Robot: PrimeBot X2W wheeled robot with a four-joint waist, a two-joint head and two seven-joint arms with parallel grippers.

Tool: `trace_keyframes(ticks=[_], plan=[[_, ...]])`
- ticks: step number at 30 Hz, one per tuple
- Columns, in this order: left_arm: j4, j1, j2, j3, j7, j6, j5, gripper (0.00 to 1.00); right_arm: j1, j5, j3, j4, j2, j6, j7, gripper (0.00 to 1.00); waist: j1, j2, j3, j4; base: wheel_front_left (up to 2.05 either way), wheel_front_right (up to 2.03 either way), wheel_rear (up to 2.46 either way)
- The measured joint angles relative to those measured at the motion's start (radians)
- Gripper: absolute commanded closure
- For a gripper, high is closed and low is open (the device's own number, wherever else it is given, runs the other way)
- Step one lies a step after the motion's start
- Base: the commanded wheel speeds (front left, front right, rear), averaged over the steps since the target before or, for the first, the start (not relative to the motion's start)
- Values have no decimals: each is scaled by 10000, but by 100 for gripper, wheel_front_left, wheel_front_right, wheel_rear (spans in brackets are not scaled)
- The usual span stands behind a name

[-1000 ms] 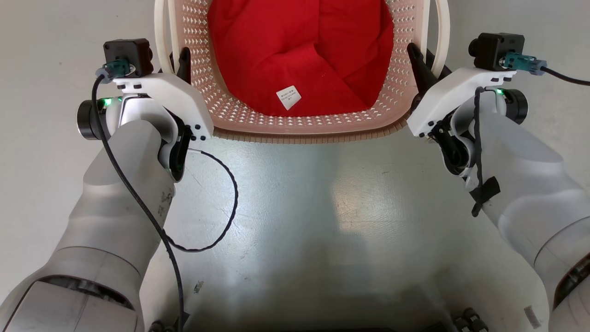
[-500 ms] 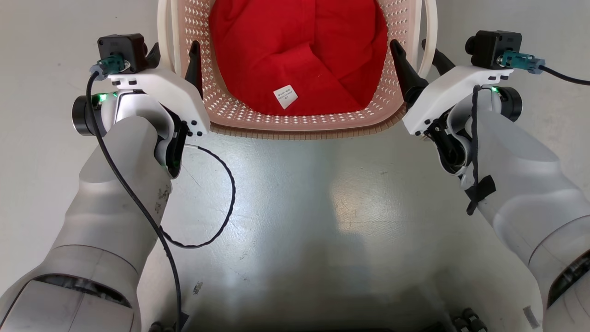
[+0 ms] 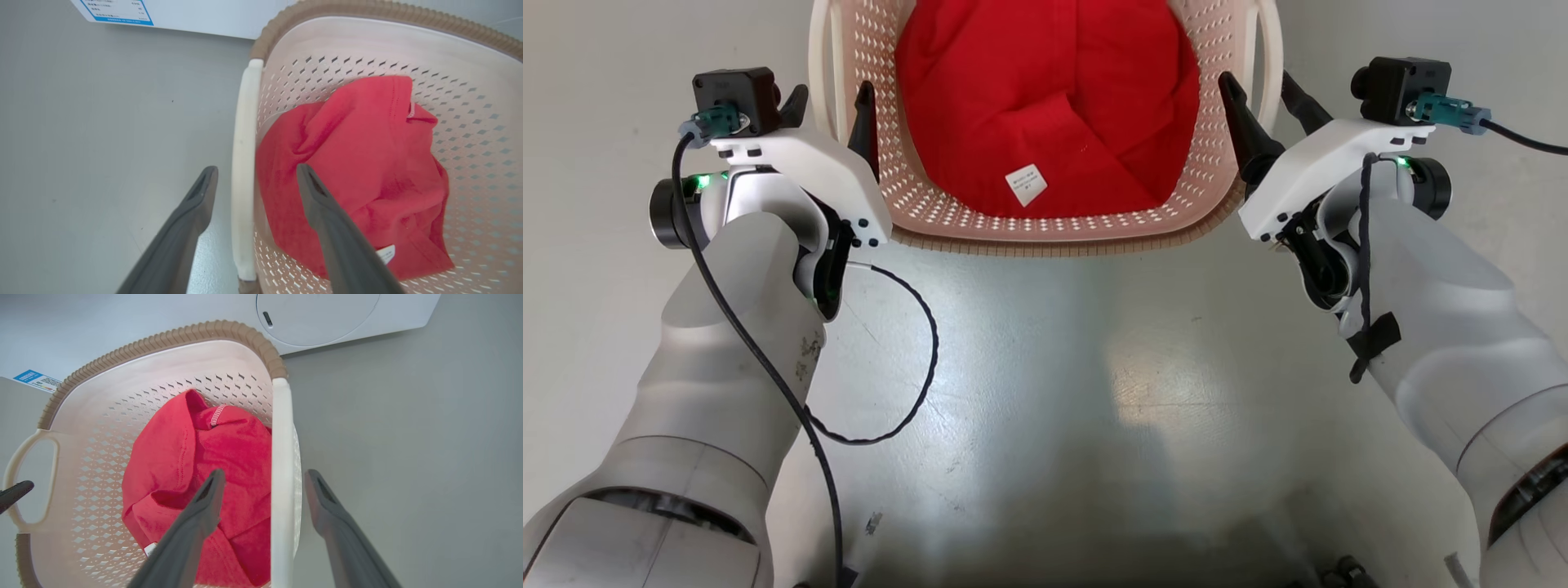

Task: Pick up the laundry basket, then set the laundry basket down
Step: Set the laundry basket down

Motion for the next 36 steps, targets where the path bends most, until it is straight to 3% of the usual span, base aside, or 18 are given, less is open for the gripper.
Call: trace_keyframes(ticks=[18, 36], plan=[[-514, 1259, 86, 435, 0, -259, 205, 0, 1055, -497, -673, -196, -121, 0, 0, 0, 0, 0, -1646, -191, 0, 0, 0], [-3007, 3858, 58, 1486, 0, -339, 1296, 0, 3523, -3124, -3670, -2084, -535, 0, -2, 0, 0, 0, -4007, -243, 0, 0, 0]])
